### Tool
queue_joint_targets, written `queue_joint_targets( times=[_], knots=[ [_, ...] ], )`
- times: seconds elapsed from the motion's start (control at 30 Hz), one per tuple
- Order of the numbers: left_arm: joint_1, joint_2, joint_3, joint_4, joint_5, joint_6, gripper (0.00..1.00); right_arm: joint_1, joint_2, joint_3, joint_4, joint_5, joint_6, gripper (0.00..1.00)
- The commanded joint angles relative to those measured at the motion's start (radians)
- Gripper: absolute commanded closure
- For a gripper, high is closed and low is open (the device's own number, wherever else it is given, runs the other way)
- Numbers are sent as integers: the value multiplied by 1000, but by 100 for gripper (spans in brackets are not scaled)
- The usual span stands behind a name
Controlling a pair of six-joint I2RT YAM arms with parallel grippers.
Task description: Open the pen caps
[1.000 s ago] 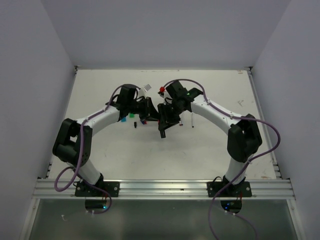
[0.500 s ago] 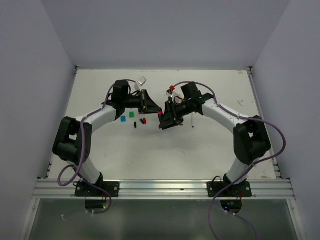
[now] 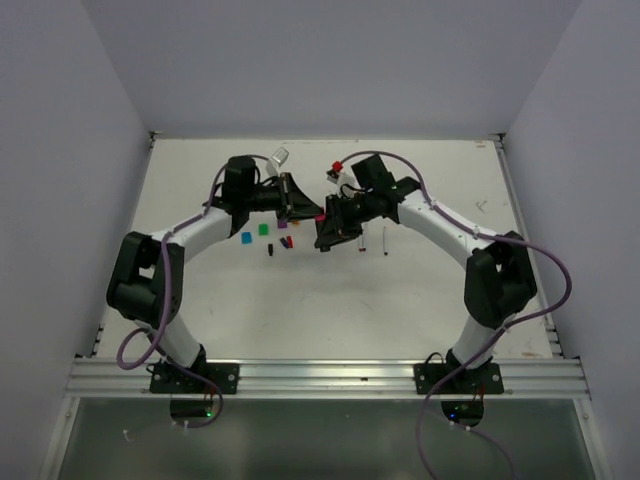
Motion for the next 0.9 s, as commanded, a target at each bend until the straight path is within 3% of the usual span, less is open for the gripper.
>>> queue_joint_targets(
  times=[0.0, 0.03, 0.07, 0.13, 0.2, 0.3, 0.37, 0.43, 0.6, 0.87],
  knots=[
    [-11, 26, 118, -354, -99, 116, 100, 46, 1, 158, -273, 671, -168, 100],
    [-11, 51, 175, -472, -146, 158, 100, 98, 27, 220, -316, 892, -196, 100],
    [-6, 61, 190, -499, -162, 163, 100, 117, 37, 241, -371, 993, -216, 100],
    [0, 69, 206, -539, -197, 148, 100, 152, 49, 267, -388, 1139, -242, 100],
    [23, 62, 197, -531, -215, 123, 100, 151, 55, 269, -398, 1153, -227, 100],
    [69, 40, 177, -484, -226, 104, 100, 114, 43, 250, -369, 1033, -195, 100],
    [112, 27, 190, -528, -272, 164, 100, 39, 26, 210, -318, 866, -166, 100],
    [139, 32, 213, -626, -303, 263, 100, -22, 31, 206, -303, 816, -141, 100],
    [198, 29, 276, -853, -603, 471, 100, -132, 116, 306, -307, 748, -112, 100],
    [212, 9, 210, -901, -892, 539, 100, -265, 362, 569, -407, 777, -83, 100]
  ],
)
